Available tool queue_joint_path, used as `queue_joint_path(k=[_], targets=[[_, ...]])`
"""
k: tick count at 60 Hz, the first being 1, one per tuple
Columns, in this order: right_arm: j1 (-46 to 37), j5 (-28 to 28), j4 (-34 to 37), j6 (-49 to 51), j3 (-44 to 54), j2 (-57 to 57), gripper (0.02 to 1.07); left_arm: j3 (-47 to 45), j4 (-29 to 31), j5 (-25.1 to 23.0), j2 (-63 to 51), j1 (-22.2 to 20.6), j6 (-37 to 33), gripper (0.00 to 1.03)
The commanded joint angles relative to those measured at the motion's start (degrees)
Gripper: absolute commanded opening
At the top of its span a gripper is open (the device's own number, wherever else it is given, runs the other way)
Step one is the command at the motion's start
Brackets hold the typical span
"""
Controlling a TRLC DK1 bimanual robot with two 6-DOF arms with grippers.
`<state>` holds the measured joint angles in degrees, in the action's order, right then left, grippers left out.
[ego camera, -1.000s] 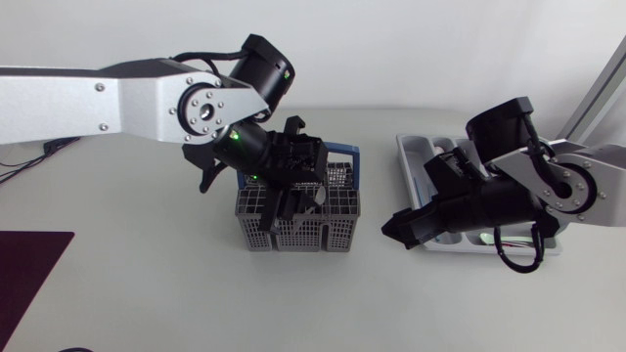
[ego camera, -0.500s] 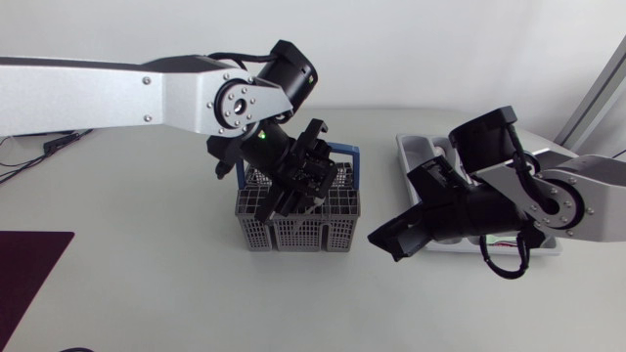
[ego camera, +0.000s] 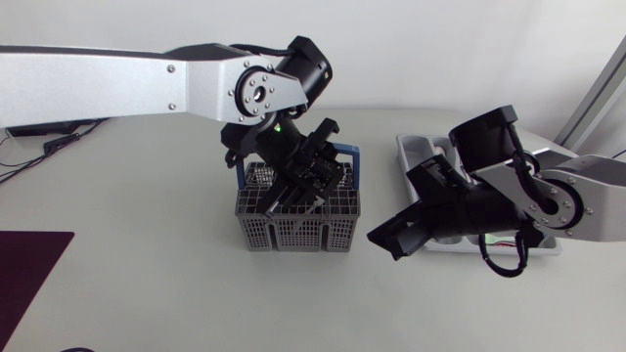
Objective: Unload the cutlery basket into the drawer organizer.
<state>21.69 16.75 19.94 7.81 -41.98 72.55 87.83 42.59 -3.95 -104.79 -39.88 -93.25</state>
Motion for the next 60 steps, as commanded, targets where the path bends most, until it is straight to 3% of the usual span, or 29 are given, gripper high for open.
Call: queue_joint_path(k=[1,8,12,19,28,42,49,60], targets=[[0.37,0.47,-0.96,1.41,1.72,1.63,1.02,1.73,1.09,0.43,-1.64,-0.29,-2.72,0.51],[0.37,0.47,-1.4,1.41,1.9,1.63,1.02,1.55,1.09,0.78,-2.26,-0.2,-3.51,0.48],[0.37,0.47,-1.49,1.41,1.99,1.71,1.02,1.82,1.01,0.78,-2.43,-0.2,-4.13,0.41],[0.37,0.47,-1.75,1.5,2.25,1.98,1.02,2.17,1.09,0.78,-2.79,-0.11,-4.31,0.41],[0.37,0.47,-2.28,1.59,2.25,2.5,1.02,2.43,1.09,0.78,-2.87,0.06,-4.83,0.29],[0.46,0.47,-2.72,1.59,2.43,3.21,1.02,3.22,1.36,0.78,-3.05,0.06,-5.18,0.28],[0.46,0.47,-3.16,1.5,2.86,3.21,1.02,3.84,1.36,0.87,-3.75,-0.02,-5.27,0.18],[0.46,0.47,-3.33,1.59,3.48,3.21,1.02,4.8,1.8,1.04,-4.45,-0.2,-5.01,0.18]])
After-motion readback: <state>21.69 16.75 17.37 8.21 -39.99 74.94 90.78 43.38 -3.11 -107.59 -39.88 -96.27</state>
